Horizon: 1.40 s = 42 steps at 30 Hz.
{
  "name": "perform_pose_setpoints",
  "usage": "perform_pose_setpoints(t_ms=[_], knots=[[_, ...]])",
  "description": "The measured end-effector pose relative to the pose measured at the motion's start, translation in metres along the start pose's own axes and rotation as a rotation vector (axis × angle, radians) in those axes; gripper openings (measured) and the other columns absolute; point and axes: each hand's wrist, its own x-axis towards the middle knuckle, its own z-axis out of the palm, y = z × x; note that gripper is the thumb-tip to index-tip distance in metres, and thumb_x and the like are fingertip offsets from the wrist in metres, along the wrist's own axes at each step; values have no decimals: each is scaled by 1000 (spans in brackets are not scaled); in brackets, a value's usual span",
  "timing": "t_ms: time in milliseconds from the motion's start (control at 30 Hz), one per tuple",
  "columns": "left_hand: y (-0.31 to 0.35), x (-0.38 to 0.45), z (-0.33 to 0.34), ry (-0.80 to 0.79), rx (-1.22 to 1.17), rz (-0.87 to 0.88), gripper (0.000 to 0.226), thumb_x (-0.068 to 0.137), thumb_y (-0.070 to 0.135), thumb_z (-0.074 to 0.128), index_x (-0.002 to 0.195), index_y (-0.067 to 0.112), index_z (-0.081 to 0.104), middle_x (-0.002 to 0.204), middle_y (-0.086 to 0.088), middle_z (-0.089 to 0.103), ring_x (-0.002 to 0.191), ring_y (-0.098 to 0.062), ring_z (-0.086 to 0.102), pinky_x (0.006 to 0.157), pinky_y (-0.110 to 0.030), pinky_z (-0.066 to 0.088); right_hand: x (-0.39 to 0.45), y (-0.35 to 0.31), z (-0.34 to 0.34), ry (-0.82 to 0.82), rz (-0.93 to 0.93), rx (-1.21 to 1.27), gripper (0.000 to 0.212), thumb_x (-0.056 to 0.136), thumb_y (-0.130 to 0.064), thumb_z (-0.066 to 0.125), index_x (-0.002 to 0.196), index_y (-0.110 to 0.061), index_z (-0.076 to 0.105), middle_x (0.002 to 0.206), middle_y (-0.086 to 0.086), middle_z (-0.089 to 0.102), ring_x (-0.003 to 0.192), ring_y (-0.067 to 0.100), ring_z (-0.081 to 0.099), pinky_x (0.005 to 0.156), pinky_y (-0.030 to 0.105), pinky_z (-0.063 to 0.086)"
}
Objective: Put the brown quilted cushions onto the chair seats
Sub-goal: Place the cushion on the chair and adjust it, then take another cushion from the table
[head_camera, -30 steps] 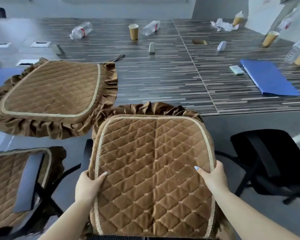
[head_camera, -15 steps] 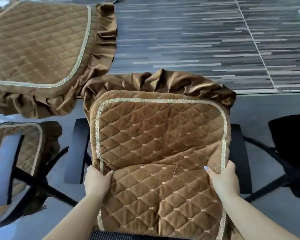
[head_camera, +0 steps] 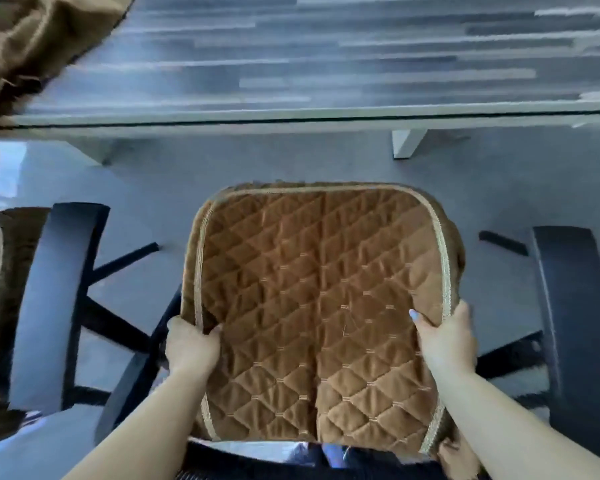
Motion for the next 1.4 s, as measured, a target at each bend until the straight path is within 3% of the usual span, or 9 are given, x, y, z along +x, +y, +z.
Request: perform_pose_setpoints(t_ms=[267, 567, 667, 733, 867, 1033, 1100, 1200, 1400], knots=[[-17, 21, 22, -47, 66, 1, 63, 80, 30, 74, 125, -3, 43, 123, -26, 56, 116, -47, 50, 96, -50, 44, 14, 18, 23, 13, 15, 28, 67, 83, -30, 70, 133, -3, 34, 126, 21, 53, 111, 40, 54, 87, 43, 45], [-22, 15, 19, -1, 118, -25, 79, 81, 29, 73, 141, -1, 31, 143, -29, 37, 134, -46, 29, 109, -52, 23, 3, 29, 21, -40, -18, -39, 61, 82, -24, 71, 126, 2, 38, 117, 22, 58, 103, 40, 57, 73, 33, 40], [-24, 12, 17, -12, 73, -9, 86, 79, 27, 74, 146, 5, 24, 145, -30, 33, 134, -47, 27, 109, -53, 23, 2, 25, 20, -26, -32, -34, 66, 79, -22, 74, 130, 2, 39, 124, 24, 53, 114, 39, 50, 89, 41, 42], [-24, 9, 12, -21, 47, 1, 90, 78, 28, 75, 148, 8, 21, 146, -29, 31, 135, -47, 27, 110, -54, 24, -2, 18, 18, 7, -56, -60, 79, 80, -22, 74, 142, -2, 30, 137, 25, 43, 130, 35, 36, 104, 45, 34], [-15, 4, -4, -48, -46, 71, 86, 80, 33, 72, 149, 13, 26, 145, -23, 38, 135, -41, 33, 111, -50, 29, -14, -10, 16, 36, -109, -101, 88, 81, -27, 72, 149, -13, 19, 148, 20, 31, 138, 35, 27, 110, 49, 31], [8, -31, -44, -173, -322, 193, 48, 88, 26, 65, 133, 17, 51, 114, 3, 64, 102, -16, 59, 87, -30, 44, -42, -63, 0, -88, -259, -32, 61, 87, -30, 64, 142, -20, 38, 142, 8, 45, 129, 27, 45, 103, 42, 40], [20, -53, -64, -189, -409, 248, 35, 88, 22, 64, 123, 20, 58, 99, 12, 65, 93, -8, 59, 83, -25, 41, -60, -85, -15, -175, -305, 31, 42, 91, -29, 58, 132, -21, 51, 127, 0, 60, 108, 16, 59, 89, 29, 45], [37, -96, -120, -179, -499, 337, 26, 87, 23, 66, 113, 25, 62, 97, 14, 67, 95, -6, 62, 82, -24, 44, -104, -130, -56, -256, -363, 168, 26, 92, -28, 57, 117, -24, 62, 97, -9, 65, 82, 4, 60, 62, 18, 41], [64, -159, -247, -100, -626, 539, 20, 88, 22, 67, 107, 25, 62, 94, 11, 67, 87, 0, 61, 65, -13, 43, -188, -214, -124, -330, -575, 280, 13, 90, -30, 62, 102, -27, 62, 97, -3, 68, 94, 15, 65, 73, 21, 47]])
